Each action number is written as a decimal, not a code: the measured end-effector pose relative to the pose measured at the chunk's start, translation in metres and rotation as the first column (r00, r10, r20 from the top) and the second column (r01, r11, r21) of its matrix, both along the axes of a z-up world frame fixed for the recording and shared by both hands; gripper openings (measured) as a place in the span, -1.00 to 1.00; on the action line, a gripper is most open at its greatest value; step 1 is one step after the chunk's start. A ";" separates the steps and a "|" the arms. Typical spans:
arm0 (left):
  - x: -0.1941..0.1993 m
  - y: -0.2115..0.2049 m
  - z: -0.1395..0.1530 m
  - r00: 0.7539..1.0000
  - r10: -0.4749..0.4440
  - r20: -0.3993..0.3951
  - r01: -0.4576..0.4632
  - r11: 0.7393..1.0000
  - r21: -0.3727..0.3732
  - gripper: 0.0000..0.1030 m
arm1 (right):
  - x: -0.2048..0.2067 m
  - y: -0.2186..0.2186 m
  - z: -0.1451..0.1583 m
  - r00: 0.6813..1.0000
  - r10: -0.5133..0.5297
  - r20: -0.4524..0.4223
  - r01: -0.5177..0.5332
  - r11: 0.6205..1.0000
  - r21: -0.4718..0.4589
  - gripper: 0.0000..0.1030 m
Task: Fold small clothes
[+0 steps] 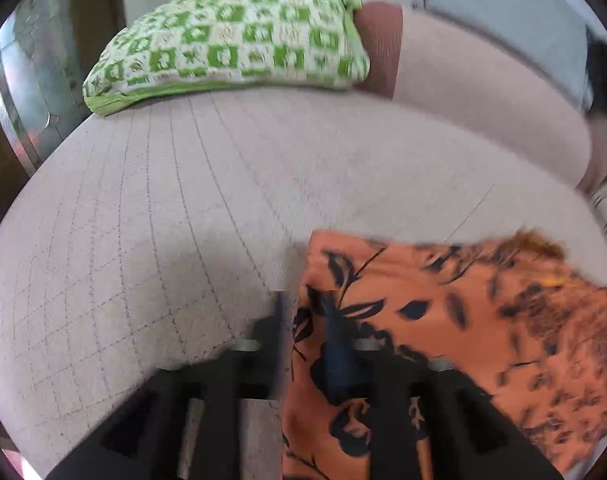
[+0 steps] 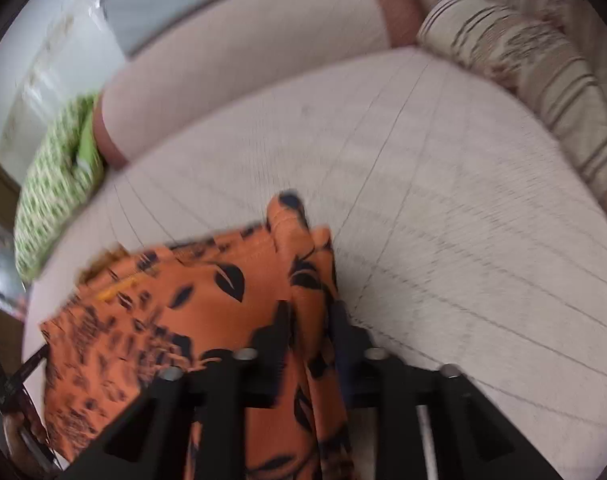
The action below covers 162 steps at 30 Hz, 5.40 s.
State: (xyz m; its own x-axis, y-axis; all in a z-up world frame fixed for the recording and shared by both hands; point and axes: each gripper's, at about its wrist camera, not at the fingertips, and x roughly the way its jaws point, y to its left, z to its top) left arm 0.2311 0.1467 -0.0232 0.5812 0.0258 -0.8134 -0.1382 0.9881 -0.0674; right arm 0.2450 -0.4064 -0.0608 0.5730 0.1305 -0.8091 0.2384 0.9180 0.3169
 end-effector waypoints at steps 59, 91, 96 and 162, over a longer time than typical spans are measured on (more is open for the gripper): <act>-0.074 -0.080 -0.035 0.987 -0.102 -0.126 0.102 0.995 -0.004 0.45 | 0.030 0.078 0.019 0.989 0.143 -0.031 -0.131 0.957 0.258 0.64; -0.131 -0.081 -0.025 0.987 -0.147 -0.059 0.150 0.987 0.053 0.61 | -0.174 0.051 0.003 0.996 -0.052 0.077 0.023 0.943 0.331 0.64; -0.142 -0.087 -0.009 0.989 -0.147 -0.006 0.147 0.989 0.025 0.61 | -0.185 0.023 -0.011 0.991 -0.119 0.057 0.085 0.905 0.417 0.64; -0.108 -0.116 -0.008 0.972 -0.234 0.040 0.235 0.972 -0.027 0.76 | -0.022 0.009 0.043 0.991 0.035 0.128 -0.041 0.998 0.041 -0.62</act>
State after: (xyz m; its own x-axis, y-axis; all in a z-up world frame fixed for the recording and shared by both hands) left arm 0.1232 0.0305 -0.0315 0.5969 -0.1397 -0.7901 0.0999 0.9900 -0.0995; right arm 0.2226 -0.3971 -0.0178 0.6652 0.1876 -0.7227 0.1589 0.9102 0.3826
